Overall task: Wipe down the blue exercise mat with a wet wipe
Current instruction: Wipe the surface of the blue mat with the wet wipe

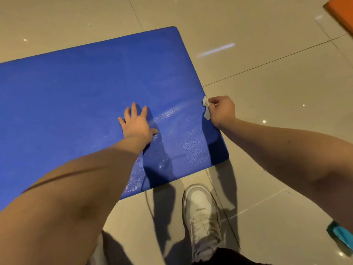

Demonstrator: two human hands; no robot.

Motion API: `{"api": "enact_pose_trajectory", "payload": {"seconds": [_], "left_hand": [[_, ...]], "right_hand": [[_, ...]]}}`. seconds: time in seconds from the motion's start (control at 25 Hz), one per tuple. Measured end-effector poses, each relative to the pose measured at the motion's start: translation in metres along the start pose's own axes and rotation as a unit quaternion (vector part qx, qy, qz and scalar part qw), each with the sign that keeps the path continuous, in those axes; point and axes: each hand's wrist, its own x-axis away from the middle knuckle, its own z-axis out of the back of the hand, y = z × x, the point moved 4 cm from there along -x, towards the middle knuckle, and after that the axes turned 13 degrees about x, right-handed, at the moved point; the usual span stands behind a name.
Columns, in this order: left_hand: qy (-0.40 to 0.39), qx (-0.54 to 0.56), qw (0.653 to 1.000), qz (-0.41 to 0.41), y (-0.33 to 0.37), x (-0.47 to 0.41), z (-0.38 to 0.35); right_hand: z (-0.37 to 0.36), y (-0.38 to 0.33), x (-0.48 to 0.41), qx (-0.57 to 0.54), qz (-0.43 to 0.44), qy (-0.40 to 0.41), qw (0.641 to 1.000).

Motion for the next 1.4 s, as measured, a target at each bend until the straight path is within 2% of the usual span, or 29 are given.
{"api": "enact_pose_trajectory", "payload": {"seconds": [0.12, 0.24, 0.4, 0.56, 0.76, 1.0, 1.12, 1.2, 1.36, 1.4], "left_hand": [[-0.042, -0.008, 0.998, 0.036, -0.005, -0.015, -0.005], [-0.049, -0.045, 0.997, 0.036, -0.006, -0.018, -0.008], [-0.060, -0.078, 0.995, 0.028, -0.004, -0.022, -0.005], [-0.074, -0.105, 0.991, 0.039, -0.002, -0.023, 0.000], [-0.082, -0.101, 0.991, 0.042, 0.000, -0.023, -0.001], [-0.085, -0.105, 0.990, 0.036, -0.001, -0.022, 0.001], [-0.085, -0.110, 0.990, 0.036, -0.002, -0.023, -0.001], [-0.084, -0.112, 0.989, 0.035, -0.003, -0.023, -0.002], [-0.088, -0.114, 0.989, 0.036, -0.003, -0.025, -0.002], [-0.089, -0.117, 0.988, 0.037, -0.004, -0.026, -0.002]], "right_hand": [[-0.016, -0.004, -0.009, 0.031, 0.067, -0.013, 0.997], [-0.025, -0.002, -0.018, 0.084, 0.105, -0.013, 0.991], [-0.032, -0.020, -0.017, 0.075, 0.102, 0.001, 0.992], [-0.083, -0.075, 0.027, 0.120, 0.192, -0.084, 0.970], [-0.077, -0.067, 0.021, 0.028, 0.206, -0.078, 0.975], [-0.049, -0.033, -0.005, 0.056, 0.165, 0.031, 0.984], [-0.047, -0.023, -0.021, 0.138, 0.181, 0.007, 0.974], [-0.047, -0.020, -0.026, 0.129, 0.197, -0.004, 0.972], [-0.043, -0.019, -0.044, 0.089, 0.072, 0.045, 0.992], [-0.050, -0.027, -0.039, 0.088, 0.074, 0.039, 0.993]]}}
